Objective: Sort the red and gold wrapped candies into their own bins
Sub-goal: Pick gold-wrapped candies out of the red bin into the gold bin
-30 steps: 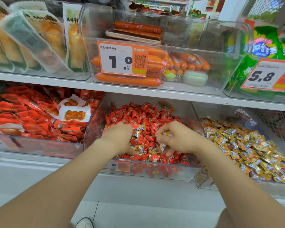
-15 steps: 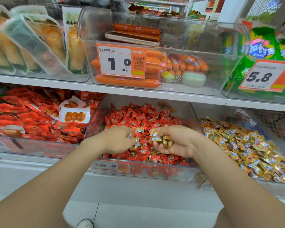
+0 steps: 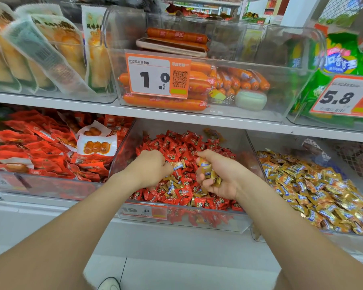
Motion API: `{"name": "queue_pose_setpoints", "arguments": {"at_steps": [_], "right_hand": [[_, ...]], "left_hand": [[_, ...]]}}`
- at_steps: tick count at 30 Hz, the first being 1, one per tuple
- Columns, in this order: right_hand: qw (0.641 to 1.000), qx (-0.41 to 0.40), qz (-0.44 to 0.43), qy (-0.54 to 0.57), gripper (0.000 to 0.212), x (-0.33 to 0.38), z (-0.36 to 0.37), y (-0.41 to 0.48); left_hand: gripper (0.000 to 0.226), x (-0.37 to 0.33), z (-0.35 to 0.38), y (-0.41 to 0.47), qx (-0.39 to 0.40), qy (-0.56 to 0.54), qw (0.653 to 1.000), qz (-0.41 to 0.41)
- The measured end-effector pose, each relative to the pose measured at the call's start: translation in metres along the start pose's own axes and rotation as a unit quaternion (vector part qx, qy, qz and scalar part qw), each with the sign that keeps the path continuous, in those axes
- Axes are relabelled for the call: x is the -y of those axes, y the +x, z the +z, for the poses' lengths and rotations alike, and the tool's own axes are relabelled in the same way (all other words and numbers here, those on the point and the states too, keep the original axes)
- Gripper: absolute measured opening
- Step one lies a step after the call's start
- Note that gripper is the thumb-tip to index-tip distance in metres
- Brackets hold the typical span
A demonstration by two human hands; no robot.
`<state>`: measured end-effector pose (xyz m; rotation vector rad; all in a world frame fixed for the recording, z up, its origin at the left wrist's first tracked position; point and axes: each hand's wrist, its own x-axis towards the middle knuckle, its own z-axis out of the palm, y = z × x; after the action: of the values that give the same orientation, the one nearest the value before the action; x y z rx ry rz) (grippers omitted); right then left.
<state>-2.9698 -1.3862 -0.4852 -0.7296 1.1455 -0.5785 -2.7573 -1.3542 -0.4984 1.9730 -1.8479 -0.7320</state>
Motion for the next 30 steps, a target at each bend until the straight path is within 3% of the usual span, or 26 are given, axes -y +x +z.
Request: {"name": "queue_pose_setpoints", "arguments": {"at_steps": [5,10,12,14,16,18,21,26,30], "right_hand": [[0.989,-0.043,-0.116,-0.077,0.025,-0.003,0.014,0.008],[0.958,-0.032,-0.182,-0.218,0.011,-0.001,0.025,0.015],[0.877,-0.072,-0.263,-0.397,0.016,-0.002,0.025,0.023],[0.751,-0.119,-0.334,-0.557,0.016,-0.004,0.027,0.033],[0.652,-0.151,-0.341,-0.660,0.023,-0.008,0.029,0.043],[0.613,-0.157,-0.332,-0.700,0.032,-0.011,0.029,0.052],[0.616,-0.159,-0.347,-0.689,0.022,-0.007,0.029,0.056],[0.705,-0.153,-0.337,-0.604,0.028,0.009,0.015,0.041],[0.736,-0.150,-0.325,-0.575,0.015,0.017,0.003,0.017]], "left_hand": [[0.031,-0.003,-0.007,0.001,0.022,-0.136,0.990,-0.019],[0.011,0.010,-0.008,0.003,0.029,-0.031,0.999,0.004],[0.012,0.007,-0.005,0.003,0.038,0.004,0.999,0.022],[0.022,0.005,-0.002,0.003,0.046,0.043,0.997,0.038],[0.013,0.009,0.004,0.007,0.037,0.067,0.996,0.048],[0.007,0.012,0.009,0.010,0.023,0.096,0.993,0.061],[0.025,0.012,0.017,0.011,-0.002,0.129,0.989,0.073],[0.016,0.007,0.020,0.015,-0.002,0.127,0.989,0.082],[0.018,0.004,0.015,0.013,0.005,0.105,0.990,0.096]]}}
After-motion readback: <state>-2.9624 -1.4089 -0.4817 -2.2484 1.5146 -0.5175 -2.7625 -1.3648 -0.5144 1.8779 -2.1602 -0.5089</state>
